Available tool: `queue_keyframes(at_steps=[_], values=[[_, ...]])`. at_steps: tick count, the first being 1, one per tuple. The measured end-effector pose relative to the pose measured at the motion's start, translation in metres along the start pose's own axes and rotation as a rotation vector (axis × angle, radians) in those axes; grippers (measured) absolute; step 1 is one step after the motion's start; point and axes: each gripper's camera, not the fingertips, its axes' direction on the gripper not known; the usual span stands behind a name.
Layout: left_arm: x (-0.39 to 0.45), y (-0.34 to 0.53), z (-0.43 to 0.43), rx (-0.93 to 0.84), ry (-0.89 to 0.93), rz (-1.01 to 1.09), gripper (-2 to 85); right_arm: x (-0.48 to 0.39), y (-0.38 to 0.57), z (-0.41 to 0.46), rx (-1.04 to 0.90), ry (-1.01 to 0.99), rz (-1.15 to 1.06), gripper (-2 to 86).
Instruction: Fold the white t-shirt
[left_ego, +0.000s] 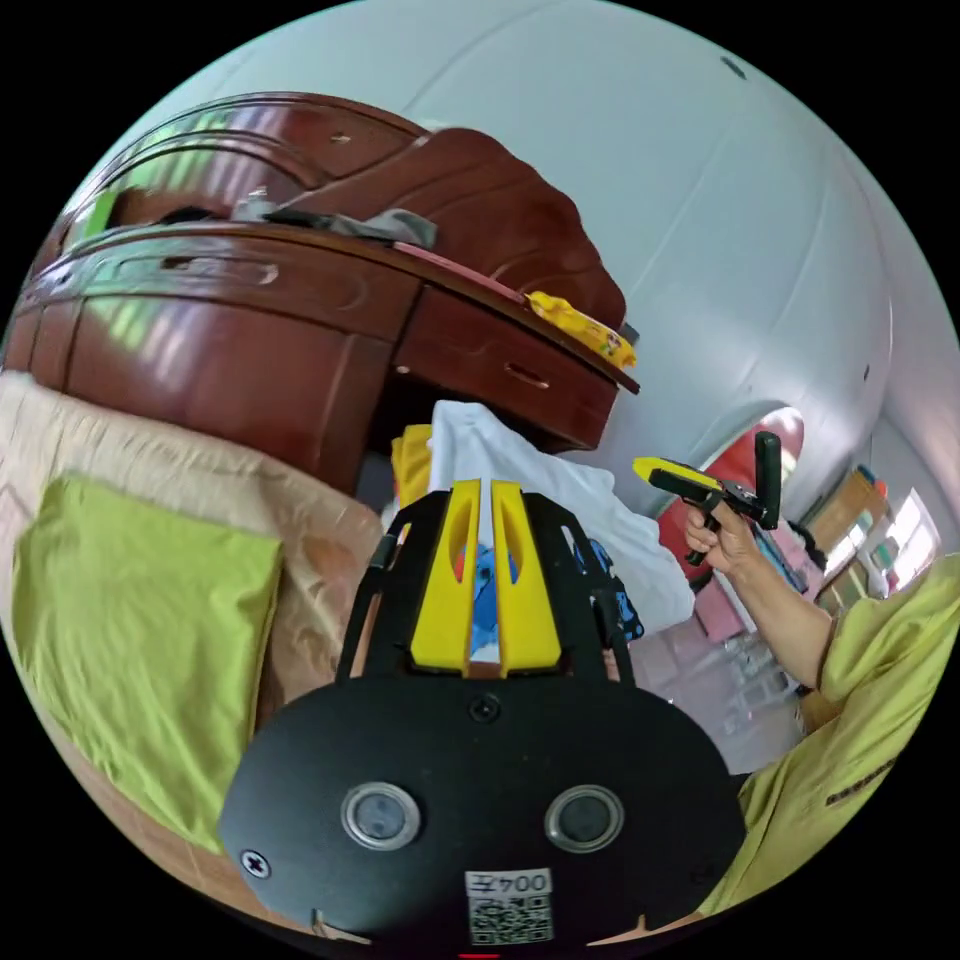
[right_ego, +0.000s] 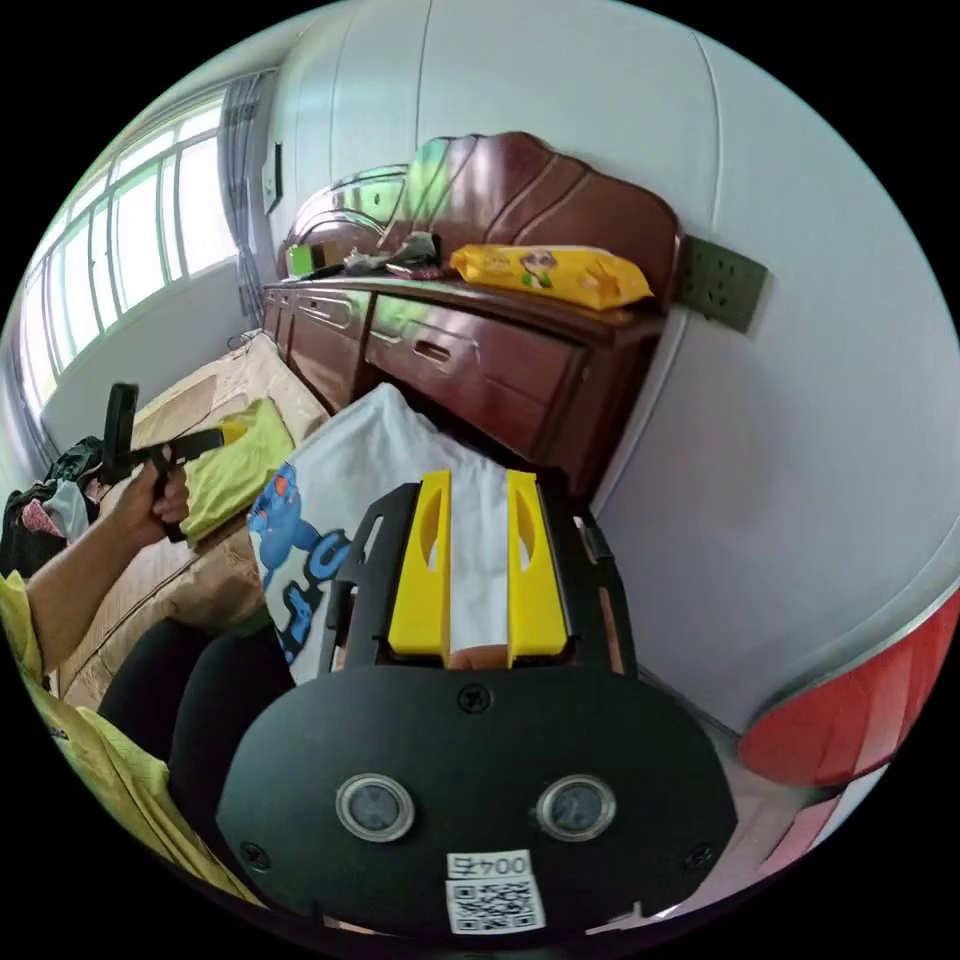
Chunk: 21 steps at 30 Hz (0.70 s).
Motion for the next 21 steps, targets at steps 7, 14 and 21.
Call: queue_keyframes(at_steps=[7, 14, 21], values=[[0.039, -0.090, 0.100, -0.154, -0.106, 0.088, 1.1, 0.022, -0.005, 0.055, -0.088, -0.023, -0.075, 6.4], [0.007, -0.091, 0.137, -0.257, -0.148, -0.030, 0.3, 0.058, -0.004, 0.114, -0.199, -0.011, -0.038, 6.7], [-0.009, -0.092, 0.104, -0.236, -0.109, -0.043, 0.3, 0.073, -0.002, 0.139, -0.152, 0.001, -0.054, 6.6]])
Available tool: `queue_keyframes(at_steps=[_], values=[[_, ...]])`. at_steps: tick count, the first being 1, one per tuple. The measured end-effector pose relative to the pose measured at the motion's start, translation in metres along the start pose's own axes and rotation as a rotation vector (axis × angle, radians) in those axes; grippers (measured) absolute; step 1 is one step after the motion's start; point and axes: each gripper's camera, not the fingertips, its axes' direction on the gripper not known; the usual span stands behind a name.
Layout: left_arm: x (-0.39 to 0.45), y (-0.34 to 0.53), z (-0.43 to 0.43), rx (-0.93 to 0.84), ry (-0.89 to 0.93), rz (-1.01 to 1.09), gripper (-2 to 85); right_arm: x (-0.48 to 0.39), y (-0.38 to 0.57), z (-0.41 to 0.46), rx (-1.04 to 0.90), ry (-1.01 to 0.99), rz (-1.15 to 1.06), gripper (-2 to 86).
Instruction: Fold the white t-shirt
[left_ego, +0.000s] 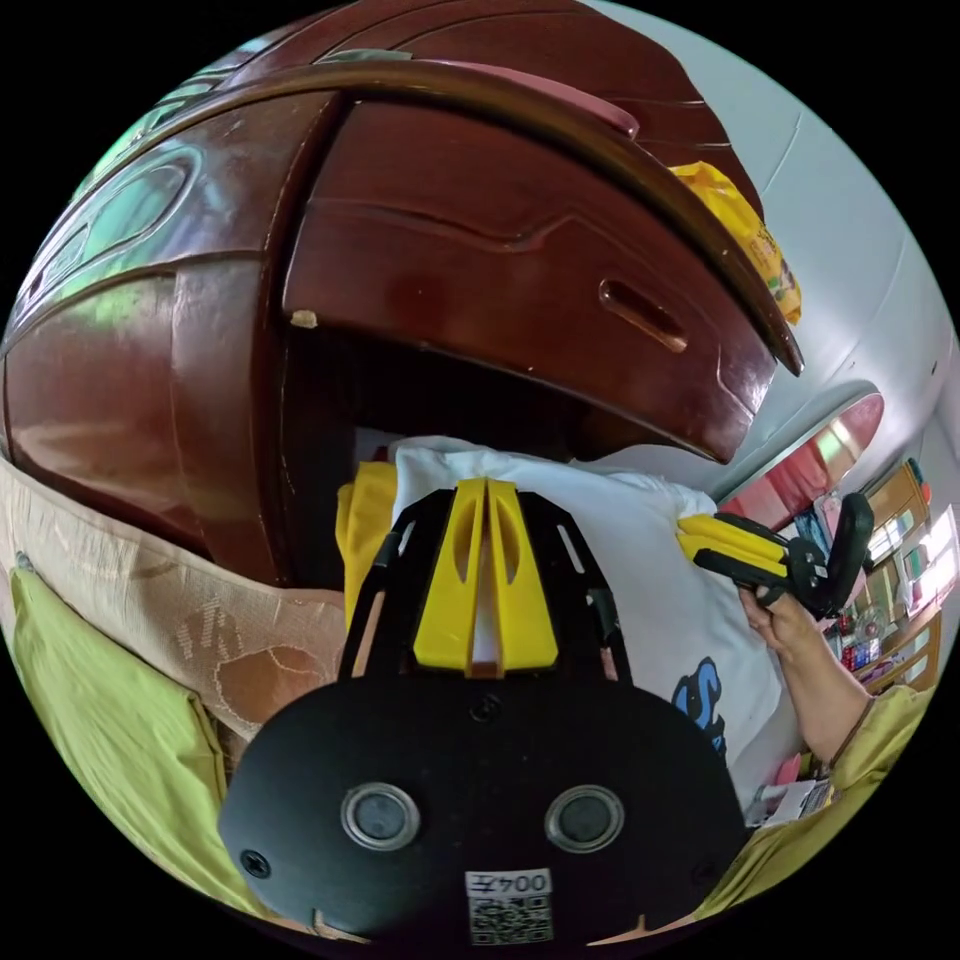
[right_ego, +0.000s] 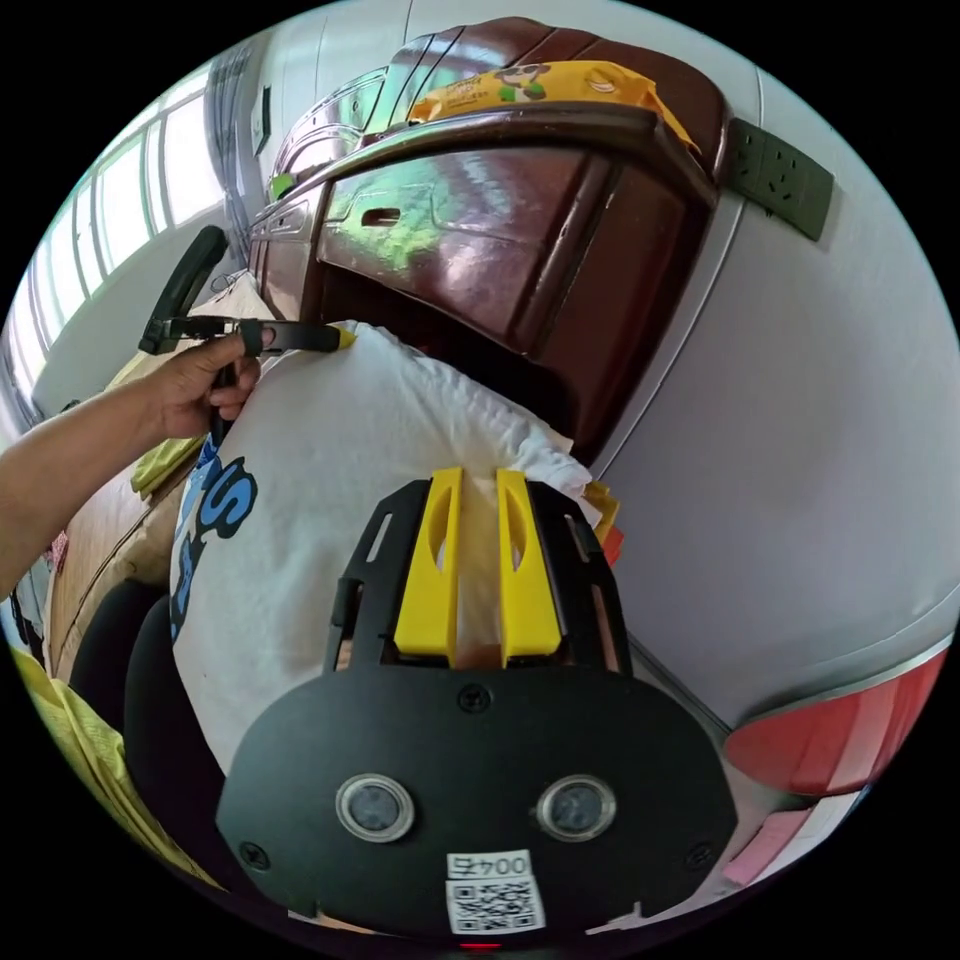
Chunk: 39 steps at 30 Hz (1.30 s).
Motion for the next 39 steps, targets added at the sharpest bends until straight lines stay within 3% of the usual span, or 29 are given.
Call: queue_keyframes(at_steps=[3, 6, 9, 12, 14, 17, 19, 27, 34, 39], values=[[-0.007, 0.003, -0.039, 0.019, 0.012, 0.008, 0.5, 0.014, -0.007, 0.000, 0.002, -0.022, 0.012, 6.7], [-0.012, 0.034, -0.108, 0.080, -0.072, 0.023, 1.2, 0.024, -0.010, -0.035, 0.138, 0.049, 0.087, 7.0], [-0.037, 0.100, -0.179, 0.097, -0.127, 0.026, 3.4, 0.023, -0.006, -0.074, 0.256, -0.020, 0.138, 7.2], [-0.098, 0.196, -0.249, 0.106, -0.126, -0.173, 7.1, 0.006, 0.000, -0.087, 0.320, -0.227, 0.146, 7.1], [-0.157, 0.283, -0.303, 0.163, -0.091, -0.449, 8.9, -0.009, 0.001, -0.073, 0.310, -0.414, 0.152, 7.3], [-0.213, 0.381, -0.366, 0.338, -0.058, -0.764, 9.6, -0.049, -0.002, -0.023, 0.215, -0.686, 0.144, 8.2], [-0.236, 0.414, -0.389, 0.398, -0.028, -0.863, 10.6, -0.084, -0.009, 0.020, 0.126, -0.849, 0.134, 8.8], [-0.328, 0.459, -0.418, 0.309, 0.133, -1.069, 16.1, -0.149, -0.057, 0.125, -0.054, -1.041, 0.154, 9.6], [-0.375, 0.474, -0.448, 0.314, 0.219, -1.066, 13.8, -0.184, -0.117, 0.200, -0.111, -1.016, 0.122, 10.2], [-0.408, 0.487, -0.476, 0.307, 0.310, -1.109, 6.8, -0.211, -0.160, 0.269, -0.179, -1.100, 0.214, 14.1]])
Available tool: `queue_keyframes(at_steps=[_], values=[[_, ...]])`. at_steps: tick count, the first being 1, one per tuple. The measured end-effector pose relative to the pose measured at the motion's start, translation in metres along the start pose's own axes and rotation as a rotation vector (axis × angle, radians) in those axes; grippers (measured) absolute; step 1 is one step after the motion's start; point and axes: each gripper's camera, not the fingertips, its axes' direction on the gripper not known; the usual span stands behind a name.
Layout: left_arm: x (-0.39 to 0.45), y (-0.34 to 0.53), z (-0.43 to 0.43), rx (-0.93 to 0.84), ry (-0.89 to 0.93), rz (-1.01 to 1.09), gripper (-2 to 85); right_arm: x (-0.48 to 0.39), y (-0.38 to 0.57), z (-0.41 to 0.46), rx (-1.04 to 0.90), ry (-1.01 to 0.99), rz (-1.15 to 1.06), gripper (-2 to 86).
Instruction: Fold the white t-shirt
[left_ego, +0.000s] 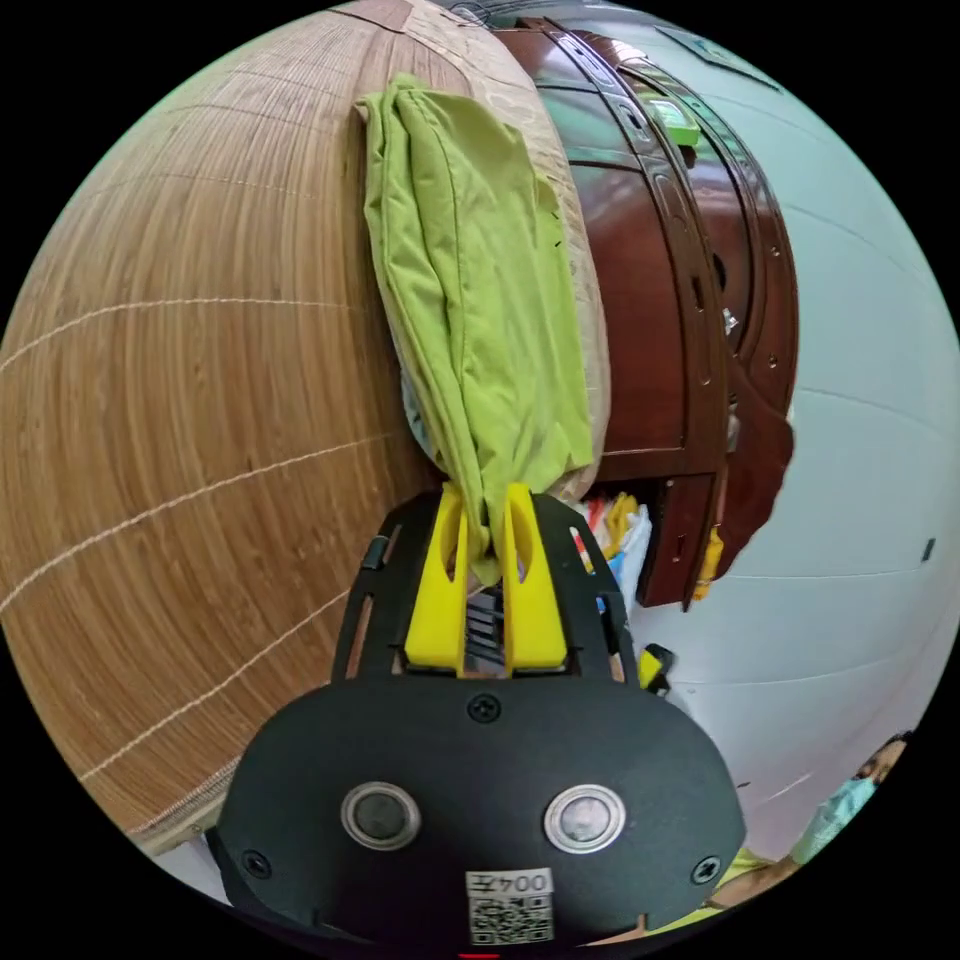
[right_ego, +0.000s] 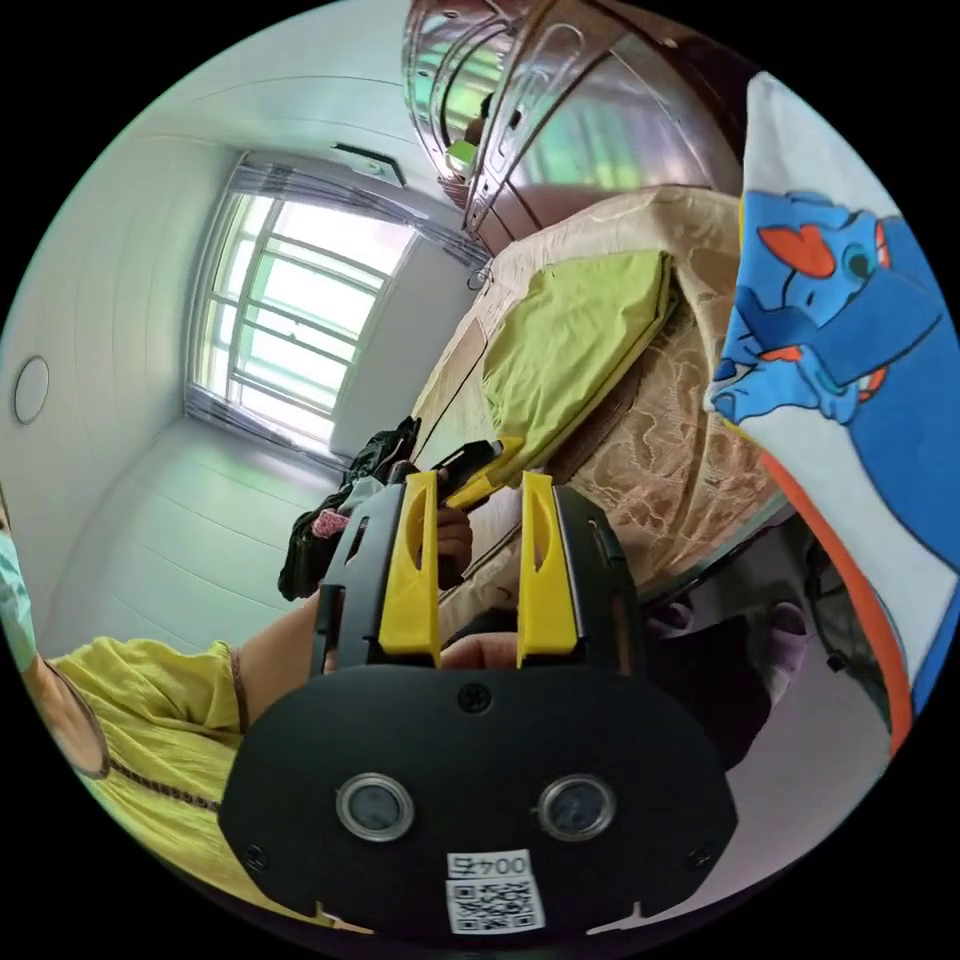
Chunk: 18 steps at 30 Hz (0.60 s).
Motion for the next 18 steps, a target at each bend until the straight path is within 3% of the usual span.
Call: queue_keyframes(at_steps=[4, 9, 12, 18], values=[[0.006, -0.024, -0.052, -0.008, 0.153, -0.075, 5.2, 0.029, -0.051, 0.059, -0.034, -0.118, 0.104, 18.3], [0.021, -0.043, -0.100, -0.019, 0.171, -0.065, 4.7, 0.061, -0.109, 0.139, -0.021, -0.227, 0.231, 23.6], [0.021, -0.046, -0.126, -0.030, 0.157, -0.050, 4.7, 0.090, -0.142, 0.182, 0.090, -0.365, 0.354, 26.2], [-0.013, -0.024, -0.163, -0.057, 0.120, -0.049, 5.0, 0.112, -0.218, 0.272, 0.178, -0.314, 0.396, 25.0]])
